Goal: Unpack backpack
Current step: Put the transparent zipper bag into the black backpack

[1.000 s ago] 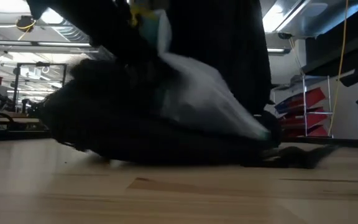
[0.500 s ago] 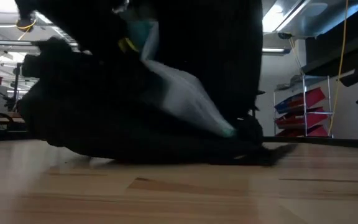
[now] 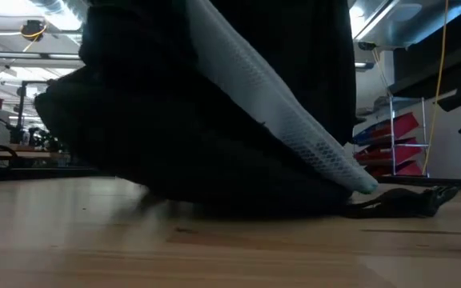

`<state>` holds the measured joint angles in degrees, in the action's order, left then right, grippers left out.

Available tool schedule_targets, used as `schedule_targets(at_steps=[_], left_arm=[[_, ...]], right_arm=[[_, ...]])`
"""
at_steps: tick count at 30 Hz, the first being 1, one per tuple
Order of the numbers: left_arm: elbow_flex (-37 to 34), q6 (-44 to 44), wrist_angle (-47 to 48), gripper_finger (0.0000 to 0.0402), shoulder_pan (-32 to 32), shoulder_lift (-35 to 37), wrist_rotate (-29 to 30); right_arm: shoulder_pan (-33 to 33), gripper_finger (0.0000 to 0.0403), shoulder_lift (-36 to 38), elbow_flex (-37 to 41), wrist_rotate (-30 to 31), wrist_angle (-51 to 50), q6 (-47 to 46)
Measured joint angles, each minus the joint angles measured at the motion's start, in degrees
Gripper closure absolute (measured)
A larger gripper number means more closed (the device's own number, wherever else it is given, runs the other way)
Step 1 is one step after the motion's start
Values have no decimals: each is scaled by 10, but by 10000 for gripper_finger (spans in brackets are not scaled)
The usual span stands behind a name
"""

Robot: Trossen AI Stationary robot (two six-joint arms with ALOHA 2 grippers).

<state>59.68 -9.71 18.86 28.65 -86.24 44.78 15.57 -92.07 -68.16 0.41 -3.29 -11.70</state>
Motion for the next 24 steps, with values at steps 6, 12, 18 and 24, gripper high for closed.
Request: schedule_targets(at_steps=[6, 12, 18, 24], left_arm=[[1, 46, -7, 82, 102, 66, -16], [2, 101, 8, 85, 193, 26, -71], [1, 56, 6, 87, 174, -51, -64], [1, 41, -4, 88, 117, -114, -43]], right_arm=[[-5, 402, 0, 0, 38, -17, 1], [-13, 402, 0, 0, 41, -6, 0], [-18, 402, 0, 0, 42, 0, 0], [-21, 402, 0, 1, 41, 1, -1]])
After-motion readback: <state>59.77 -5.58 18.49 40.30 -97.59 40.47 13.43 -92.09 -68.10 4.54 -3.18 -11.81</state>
